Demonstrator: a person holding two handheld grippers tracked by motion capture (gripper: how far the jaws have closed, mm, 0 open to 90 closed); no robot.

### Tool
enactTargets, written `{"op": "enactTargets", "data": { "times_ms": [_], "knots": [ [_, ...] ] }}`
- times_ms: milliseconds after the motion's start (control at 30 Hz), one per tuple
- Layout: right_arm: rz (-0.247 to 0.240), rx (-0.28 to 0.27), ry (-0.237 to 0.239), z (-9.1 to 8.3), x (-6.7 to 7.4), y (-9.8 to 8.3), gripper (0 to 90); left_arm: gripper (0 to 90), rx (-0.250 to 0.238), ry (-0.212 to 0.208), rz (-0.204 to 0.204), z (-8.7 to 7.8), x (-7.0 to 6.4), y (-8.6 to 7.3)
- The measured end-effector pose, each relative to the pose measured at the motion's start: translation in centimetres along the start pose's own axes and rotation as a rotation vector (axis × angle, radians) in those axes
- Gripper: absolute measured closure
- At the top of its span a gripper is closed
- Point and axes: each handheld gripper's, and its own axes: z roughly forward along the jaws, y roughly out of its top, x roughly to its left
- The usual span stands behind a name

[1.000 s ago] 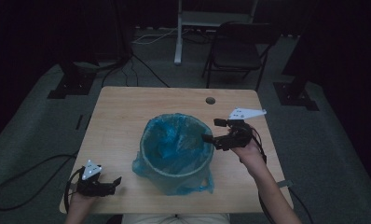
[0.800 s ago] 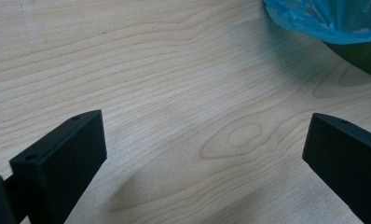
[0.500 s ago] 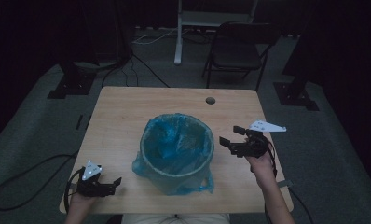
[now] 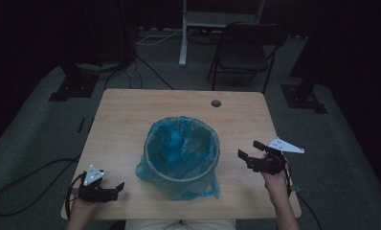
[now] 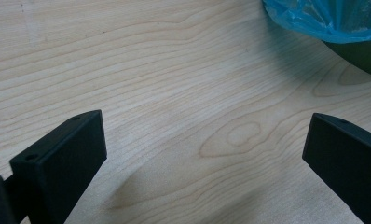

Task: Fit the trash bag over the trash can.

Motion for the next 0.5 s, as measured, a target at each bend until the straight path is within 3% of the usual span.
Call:
{"op": "enactTargets", "data": {
  "times_ms": [233, 500],
  "knots": [
    [0.056, 0.041, -0.071, -0.3, -1.8, -3.6, 14.7, 0.1, 0.008, 0.005, 0.007, 0.1, 0.0, -0.1],
    [0.087, 0.097, -0.142, -0.9, -3.7, -7.3, 14.7, 0.1, 0.002, 0.021, 0.008, 0.0, 0.0, -0.2]
  ]
}}
